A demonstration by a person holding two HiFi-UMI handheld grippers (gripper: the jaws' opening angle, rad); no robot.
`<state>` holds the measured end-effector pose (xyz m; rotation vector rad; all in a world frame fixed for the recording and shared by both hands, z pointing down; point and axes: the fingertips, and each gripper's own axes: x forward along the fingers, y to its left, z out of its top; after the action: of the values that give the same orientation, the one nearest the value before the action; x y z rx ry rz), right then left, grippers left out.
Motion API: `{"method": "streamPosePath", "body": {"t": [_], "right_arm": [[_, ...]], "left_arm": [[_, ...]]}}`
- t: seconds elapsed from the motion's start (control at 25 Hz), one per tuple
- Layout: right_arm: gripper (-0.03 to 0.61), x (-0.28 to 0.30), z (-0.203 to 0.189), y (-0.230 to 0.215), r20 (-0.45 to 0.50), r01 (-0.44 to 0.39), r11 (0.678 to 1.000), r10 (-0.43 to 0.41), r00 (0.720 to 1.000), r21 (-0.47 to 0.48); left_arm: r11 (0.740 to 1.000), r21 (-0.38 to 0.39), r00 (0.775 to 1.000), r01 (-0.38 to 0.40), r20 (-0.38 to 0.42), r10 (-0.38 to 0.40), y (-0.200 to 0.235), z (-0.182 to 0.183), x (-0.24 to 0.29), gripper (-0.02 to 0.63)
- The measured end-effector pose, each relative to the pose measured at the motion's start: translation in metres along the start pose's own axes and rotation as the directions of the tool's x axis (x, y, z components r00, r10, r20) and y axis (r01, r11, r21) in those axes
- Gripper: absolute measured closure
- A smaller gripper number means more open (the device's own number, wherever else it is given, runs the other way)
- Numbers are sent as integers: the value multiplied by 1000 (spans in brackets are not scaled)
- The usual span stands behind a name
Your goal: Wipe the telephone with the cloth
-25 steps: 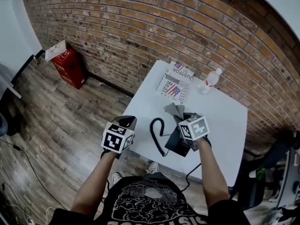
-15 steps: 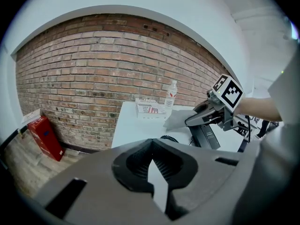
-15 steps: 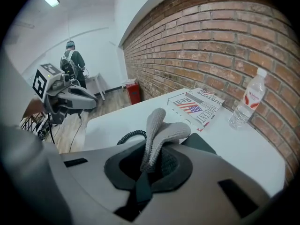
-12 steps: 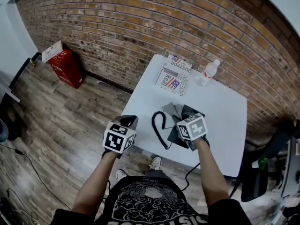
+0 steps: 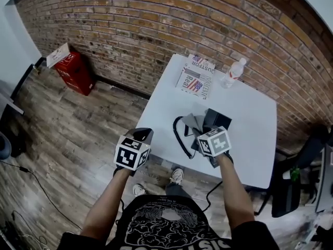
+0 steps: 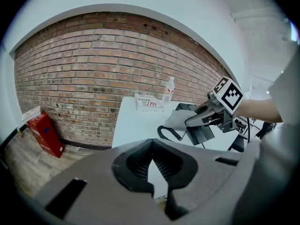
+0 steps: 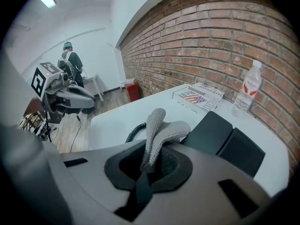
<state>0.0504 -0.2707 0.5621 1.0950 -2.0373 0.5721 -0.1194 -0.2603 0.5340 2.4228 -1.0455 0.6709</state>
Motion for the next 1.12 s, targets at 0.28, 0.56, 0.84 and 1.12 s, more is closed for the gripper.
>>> {"method": "streamPosePath", "body": {"t": [0.28,0.56,0.84,1.12], "right_arm": [[568,-1,-14,15,-2,17,1000,-17,1000,21],[568,0,-32,37,-8,36,998,-35,999,45],[568,-1,-48,53,-13,52,995,-51,999,81],[568,-14,-48,62,56,96,987,-104,993,129]], "left_arm": [[1000,9,1000,21,2,-21,-3,-9,-8,607],[998,22,998,57,9,-57,-10,-17,-16,607],[996,31,996,86,8,-86,-14,-27,-25,607],[991,61,993,117,-14,-116,-20,-41,-36,607]]}}
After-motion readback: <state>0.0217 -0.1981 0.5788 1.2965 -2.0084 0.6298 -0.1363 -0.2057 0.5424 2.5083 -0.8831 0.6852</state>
